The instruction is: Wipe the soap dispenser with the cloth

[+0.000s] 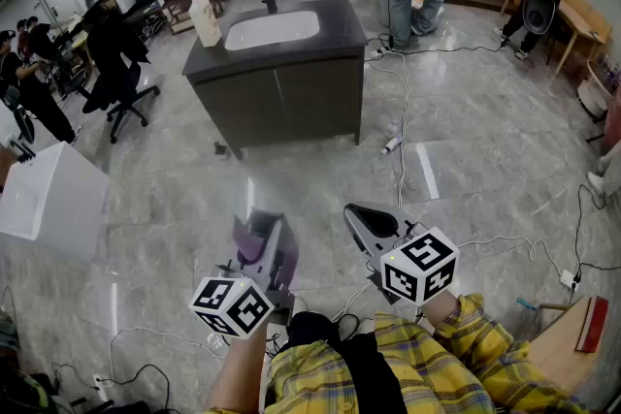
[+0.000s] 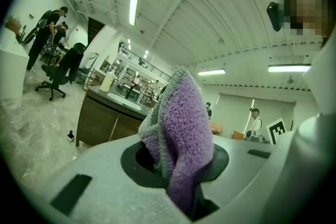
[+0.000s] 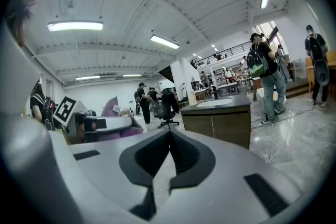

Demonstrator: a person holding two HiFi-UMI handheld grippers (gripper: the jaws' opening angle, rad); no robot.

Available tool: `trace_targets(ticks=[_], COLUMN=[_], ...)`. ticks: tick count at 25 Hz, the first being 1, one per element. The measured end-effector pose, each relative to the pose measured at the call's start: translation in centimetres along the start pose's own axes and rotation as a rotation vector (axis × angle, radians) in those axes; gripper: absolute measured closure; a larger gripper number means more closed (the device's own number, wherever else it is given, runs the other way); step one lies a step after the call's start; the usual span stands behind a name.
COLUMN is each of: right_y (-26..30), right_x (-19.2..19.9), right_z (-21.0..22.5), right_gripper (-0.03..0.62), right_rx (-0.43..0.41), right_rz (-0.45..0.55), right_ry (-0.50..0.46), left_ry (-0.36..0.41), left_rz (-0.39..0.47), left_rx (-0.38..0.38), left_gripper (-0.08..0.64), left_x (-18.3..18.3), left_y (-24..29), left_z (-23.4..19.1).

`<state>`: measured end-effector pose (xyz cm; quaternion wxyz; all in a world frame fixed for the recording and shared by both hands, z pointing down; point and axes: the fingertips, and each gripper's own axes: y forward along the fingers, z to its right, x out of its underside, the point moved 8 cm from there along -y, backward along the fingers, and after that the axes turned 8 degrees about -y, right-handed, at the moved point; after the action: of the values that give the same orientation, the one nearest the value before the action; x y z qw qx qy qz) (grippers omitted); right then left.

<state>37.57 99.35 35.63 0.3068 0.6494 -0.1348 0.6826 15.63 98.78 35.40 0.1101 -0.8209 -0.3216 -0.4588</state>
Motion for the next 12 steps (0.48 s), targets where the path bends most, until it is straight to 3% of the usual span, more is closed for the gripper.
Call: trace_targets(ticks=[12], right_y=[6.8], right_x=[-1.3], right_z=[-0.2], right_gripper=[0.586], right_rx=[0.019], right_rz=[-0.016], right_ry=[0.003], left_ry=[-0.025], left_rz=[0.005], left_rx=[0.006], left_gripper=[0.492], left_x=[-3.5], left_y=[0.7], left_z=[-5.9])
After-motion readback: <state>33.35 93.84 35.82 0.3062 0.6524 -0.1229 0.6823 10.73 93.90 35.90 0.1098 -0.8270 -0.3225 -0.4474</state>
